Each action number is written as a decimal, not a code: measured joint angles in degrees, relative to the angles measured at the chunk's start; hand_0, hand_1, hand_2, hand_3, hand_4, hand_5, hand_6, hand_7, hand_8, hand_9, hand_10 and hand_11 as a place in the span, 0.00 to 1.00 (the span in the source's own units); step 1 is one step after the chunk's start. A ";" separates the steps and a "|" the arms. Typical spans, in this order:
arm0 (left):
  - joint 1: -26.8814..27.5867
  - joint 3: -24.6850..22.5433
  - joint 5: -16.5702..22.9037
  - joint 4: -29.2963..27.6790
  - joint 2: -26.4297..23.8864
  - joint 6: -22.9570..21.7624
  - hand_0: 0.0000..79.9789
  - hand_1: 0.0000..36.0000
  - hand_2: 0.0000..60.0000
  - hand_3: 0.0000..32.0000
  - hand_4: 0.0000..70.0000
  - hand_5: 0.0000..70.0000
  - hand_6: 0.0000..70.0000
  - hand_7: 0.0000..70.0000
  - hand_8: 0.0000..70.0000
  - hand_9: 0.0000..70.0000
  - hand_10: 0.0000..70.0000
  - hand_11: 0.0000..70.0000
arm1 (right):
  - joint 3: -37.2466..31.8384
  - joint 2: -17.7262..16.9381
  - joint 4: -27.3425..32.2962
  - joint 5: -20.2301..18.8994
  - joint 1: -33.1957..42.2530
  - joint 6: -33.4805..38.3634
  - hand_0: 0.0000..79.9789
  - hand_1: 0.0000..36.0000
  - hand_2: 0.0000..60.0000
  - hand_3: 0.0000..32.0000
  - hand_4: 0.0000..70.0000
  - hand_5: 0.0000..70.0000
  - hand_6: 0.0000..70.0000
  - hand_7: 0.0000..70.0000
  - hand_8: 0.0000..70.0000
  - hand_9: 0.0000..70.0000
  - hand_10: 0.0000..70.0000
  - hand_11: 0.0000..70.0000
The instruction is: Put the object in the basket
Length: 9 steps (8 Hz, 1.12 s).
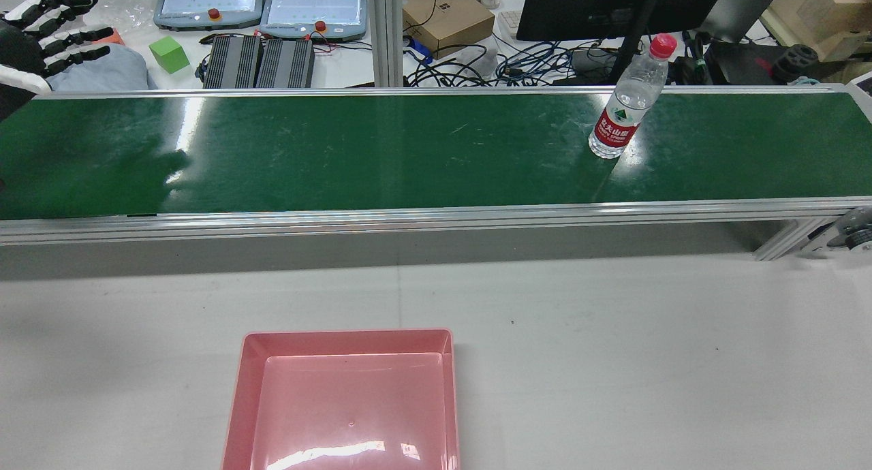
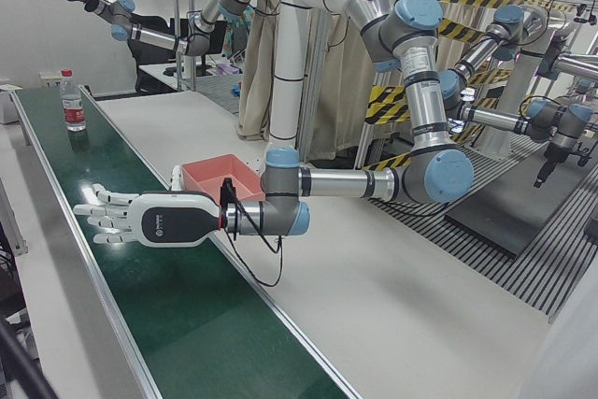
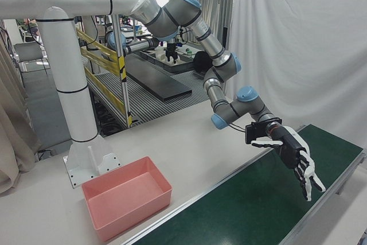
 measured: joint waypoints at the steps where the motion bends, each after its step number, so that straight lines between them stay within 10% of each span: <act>1: 0.02 -0.02 0.00 0.00 0.00 0.00 0.72 0.28 0.00 0.31 0.08 0.43 0.10 0.06 0.20 0.21 0.09 0.16 | 0.00 0.00 0.00 0.00 0.00 0.00 0.00 0.00 0.00 0.00 0.00 0.00 0.00 0.00 0.00 0.00 0.00 0.00; 9: 0.85 0.90 0.01 -0.52 0.12 1.36 0.71 0.29 0.00 0.39 0.00 0.42 0.08 0.04 0.15 0.18 0.08 0.15 | 0.00 0.00 0.00 0.00 -0.03 0.00 0.00 0.00 0.00 0.00 0.00 0.00 0.00 0.00 0.00 0.00 0.00 0.00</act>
